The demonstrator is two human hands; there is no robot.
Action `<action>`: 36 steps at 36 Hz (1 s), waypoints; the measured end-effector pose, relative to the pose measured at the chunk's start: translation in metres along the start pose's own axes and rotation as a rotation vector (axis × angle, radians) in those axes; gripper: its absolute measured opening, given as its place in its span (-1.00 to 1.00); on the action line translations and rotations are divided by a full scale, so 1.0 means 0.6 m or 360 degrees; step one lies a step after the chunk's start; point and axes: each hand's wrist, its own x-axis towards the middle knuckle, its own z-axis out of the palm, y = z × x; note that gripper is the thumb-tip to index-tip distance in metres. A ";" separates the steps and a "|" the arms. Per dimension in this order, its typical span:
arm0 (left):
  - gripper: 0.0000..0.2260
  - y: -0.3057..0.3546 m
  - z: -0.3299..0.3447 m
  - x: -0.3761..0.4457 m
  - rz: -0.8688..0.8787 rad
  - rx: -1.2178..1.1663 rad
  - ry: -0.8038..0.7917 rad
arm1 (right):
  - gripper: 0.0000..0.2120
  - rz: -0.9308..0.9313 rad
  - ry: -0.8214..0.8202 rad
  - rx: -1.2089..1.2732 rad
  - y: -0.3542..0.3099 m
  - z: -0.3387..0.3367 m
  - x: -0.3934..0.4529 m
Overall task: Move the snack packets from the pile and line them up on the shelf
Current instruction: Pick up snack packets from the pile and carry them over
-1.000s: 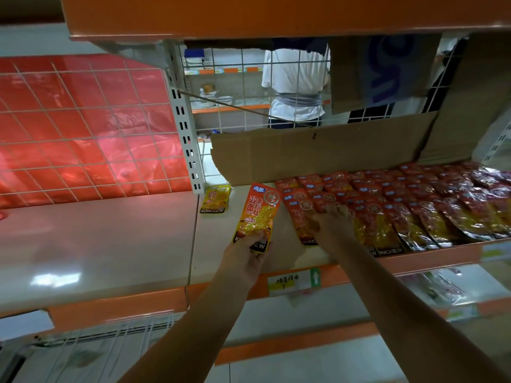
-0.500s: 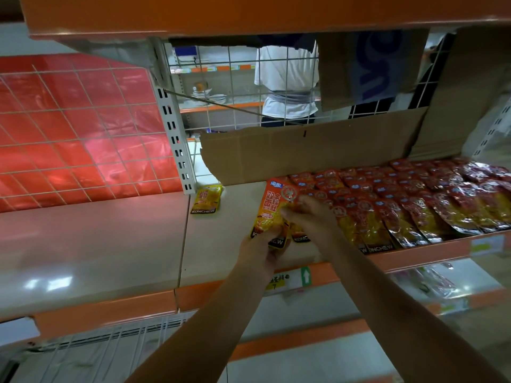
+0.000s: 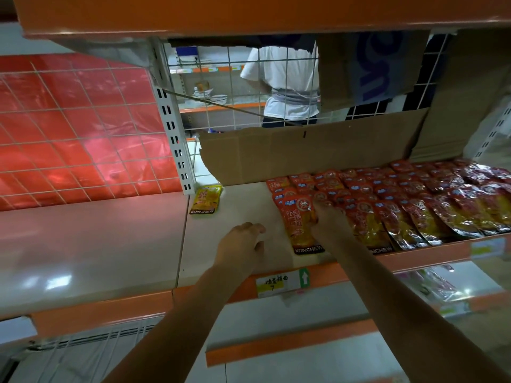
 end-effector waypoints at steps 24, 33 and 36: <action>-0.67 -0.072 -0.029 -0.012 0.0010 0.0100 0.0023 | -0.61 -0.0074 0.0019 -0.0512 -0.091 0.030 -0.022; -0.66 -0.210 -0.097 -0.070 -0.0152 0.0194 0.0174 | -0.52 -0.0537 -0.0181 -0.0445 -0.271 0.148 -0.041; -0.66 -0.280 -0.128 -0.101 -0.0187 0.0181 0.0286 | -0.53 -0.0652 -0.0210 -0.0420 -0.339 0.197 -0.045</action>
